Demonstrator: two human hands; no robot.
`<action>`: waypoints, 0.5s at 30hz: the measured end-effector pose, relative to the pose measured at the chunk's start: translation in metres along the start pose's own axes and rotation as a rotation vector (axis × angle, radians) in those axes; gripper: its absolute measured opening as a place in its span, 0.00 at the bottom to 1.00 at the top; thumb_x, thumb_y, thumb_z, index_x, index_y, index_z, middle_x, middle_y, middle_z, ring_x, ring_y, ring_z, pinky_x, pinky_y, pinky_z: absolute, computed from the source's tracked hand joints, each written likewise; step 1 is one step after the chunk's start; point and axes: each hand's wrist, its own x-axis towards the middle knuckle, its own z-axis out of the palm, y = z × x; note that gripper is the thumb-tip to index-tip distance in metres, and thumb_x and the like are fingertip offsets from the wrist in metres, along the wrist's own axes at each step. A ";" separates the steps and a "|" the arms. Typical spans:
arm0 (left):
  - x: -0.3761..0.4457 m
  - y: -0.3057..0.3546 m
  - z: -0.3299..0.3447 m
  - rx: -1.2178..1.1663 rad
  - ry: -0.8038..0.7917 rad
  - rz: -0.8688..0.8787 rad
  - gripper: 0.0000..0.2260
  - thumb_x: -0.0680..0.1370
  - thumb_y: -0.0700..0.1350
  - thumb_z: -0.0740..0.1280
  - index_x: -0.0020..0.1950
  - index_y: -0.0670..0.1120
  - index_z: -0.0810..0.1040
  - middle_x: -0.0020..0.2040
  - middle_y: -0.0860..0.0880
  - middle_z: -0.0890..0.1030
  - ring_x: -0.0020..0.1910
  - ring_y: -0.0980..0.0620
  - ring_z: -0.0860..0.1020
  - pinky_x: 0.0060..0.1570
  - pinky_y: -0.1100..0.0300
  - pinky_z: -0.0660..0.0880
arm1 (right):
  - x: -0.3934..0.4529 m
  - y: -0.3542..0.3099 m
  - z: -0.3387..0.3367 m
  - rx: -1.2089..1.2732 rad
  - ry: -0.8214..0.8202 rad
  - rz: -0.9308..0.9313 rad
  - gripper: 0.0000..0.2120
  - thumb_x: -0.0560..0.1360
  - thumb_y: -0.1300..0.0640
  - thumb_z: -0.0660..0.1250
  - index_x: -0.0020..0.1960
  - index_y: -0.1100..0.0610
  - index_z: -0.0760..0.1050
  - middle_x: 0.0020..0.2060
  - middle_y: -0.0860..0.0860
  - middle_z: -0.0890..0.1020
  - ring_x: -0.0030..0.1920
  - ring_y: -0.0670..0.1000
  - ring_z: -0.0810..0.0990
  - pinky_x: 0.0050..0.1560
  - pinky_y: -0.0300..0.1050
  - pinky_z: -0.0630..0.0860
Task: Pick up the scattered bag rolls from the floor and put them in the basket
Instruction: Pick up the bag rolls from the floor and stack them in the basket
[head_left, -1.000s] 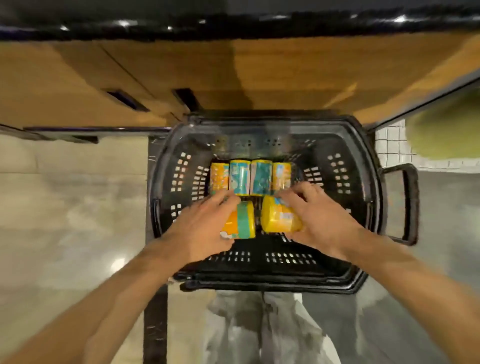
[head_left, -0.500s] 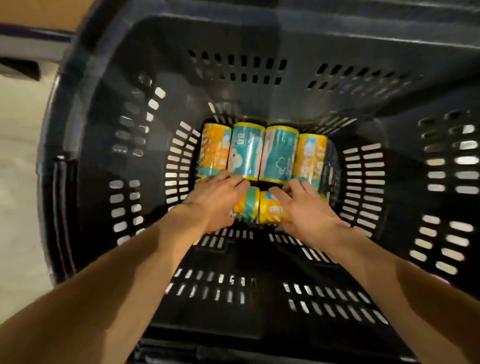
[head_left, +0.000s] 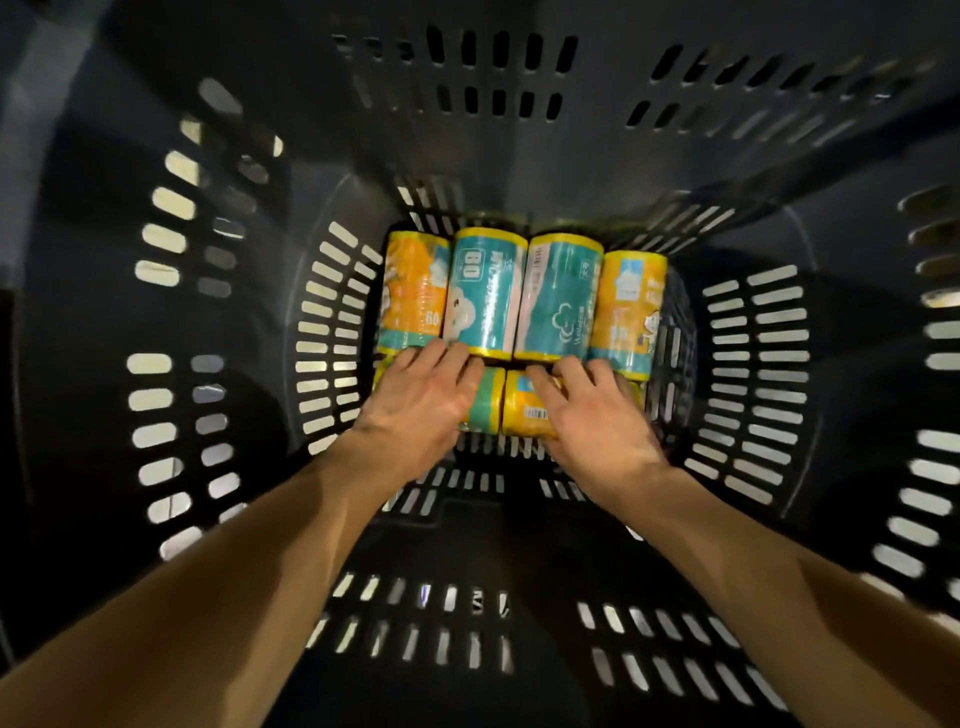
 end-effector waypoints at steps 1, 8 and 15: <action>0.001 0.000 0.002 0.021 -0.007 -0.009 0.34 0.73 0.48 0.73 0.75 0.44 0.64 0.67 0.45 0.70 0.65 0.45 0.69 0.65 0.49 0.68 | 0.001 -0.001 0.003 -0.054 0.018 0.019 0.40 0.70 0.53 0.77 0.77 0.54 0.62 0.64 0.54 0.72 0.61 0.59 0.72 0.63 0.55 0.72; 0.005 0.003 0.003 0.056 0.030 0.014 0.33 0.66 0.41 0.79 0.68 0.43 0.69 0.58 0.43 0.76 0.58 0.43 0.76 0.57 0.49 0.74 | 0.003 -0.010 -0.010 -0.121 0.061 0.024 0.44 0.62 0.61 0.80 0.72 0.57 0.61 0.60 0.58 0.72 0.59 0.61 0.72 0.60 0.56 0.72; 0.006 -0.002 -0.001 0.072 -0.044 0.026 0.37 0.72 0.39 0.74 0.75 0.44 0.57 0.69 0.44 0.66 0.69 0.44 0.66 0.68 0.50 0.67 | 0.004 -0.010 -0.014 -0.078 -0.032 -0.020 0.44 0.65 0.65 0.78 0.74 0.56 0.58 0.63 0.58 0.66 0.64 0.60 0.68 0.67 0.56 0.68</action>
